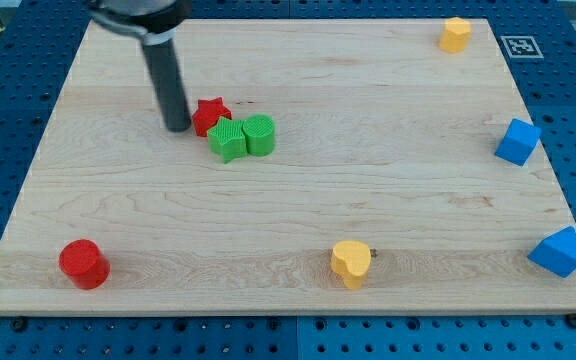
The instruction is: Push the red circle towards the red star
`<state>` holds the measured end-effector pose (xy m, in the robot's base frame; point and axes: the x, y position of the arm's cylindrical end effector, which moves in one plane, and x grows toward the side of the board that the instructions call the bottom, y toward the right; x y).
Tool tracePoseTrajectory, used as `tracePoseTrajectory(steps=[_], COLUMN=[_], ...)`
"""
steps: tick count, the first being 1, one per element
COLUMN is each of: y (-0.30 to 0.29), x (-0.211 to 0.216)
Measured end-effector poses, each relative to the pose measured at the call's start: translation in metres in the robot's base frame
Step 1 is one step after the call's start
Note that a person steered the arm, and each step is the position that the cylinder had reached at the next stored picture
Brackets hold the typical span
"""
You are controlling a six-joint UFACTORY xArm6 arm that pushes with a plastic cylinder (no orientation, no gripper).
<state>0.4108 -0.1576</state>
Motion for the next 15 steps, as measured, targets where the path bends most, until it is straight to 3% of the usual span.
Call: tracePoseTrajectory(steps=[2,4,8,10,12,15], y=[-0.02,-0.02,-0.073,-0.098,-0.087,-0.08], x=[0.07,0.074,0.102,0.162,0.207,0.207])
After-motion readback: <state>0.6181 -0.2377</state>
